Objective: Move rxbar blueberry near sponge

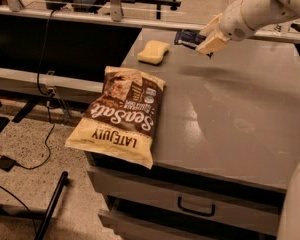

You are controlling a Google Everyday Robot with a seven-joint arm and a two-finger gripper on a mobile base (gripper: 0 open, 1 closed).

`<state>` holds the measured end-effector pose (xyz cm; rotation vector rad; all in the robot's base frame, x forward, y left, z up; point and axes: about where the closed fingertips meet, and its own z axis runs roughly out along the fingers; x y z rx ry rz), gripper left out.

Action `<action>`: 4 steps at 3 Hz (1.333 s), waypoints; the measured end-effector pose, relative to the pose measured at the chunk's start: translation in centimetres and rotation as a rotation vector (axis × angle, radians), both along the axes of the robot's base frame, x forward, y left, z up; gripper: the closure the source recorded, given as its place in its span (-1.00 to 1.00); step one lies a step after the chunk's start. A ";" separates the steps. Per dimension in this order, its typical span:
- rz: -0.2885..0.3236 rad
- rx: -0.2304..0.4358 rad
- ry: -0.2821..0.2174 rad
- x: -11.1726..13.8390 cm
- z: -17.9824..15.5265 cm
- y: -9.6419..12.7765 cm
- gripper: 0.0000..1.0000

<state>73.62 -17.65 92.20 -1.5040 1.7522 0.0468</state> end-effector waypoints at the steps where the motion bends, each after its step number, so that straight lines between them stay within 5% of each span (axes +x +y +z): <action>1: -0.020 0.055 0.020 1.4 -0.8 0.2 1.00; 4: 0.031 0.201 0.063 3.1 -2.5 2.6 -0.30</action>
Offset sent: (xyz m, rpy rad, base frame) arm 0.0356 0.0130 -0.0099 0.1877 0.0600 0.0064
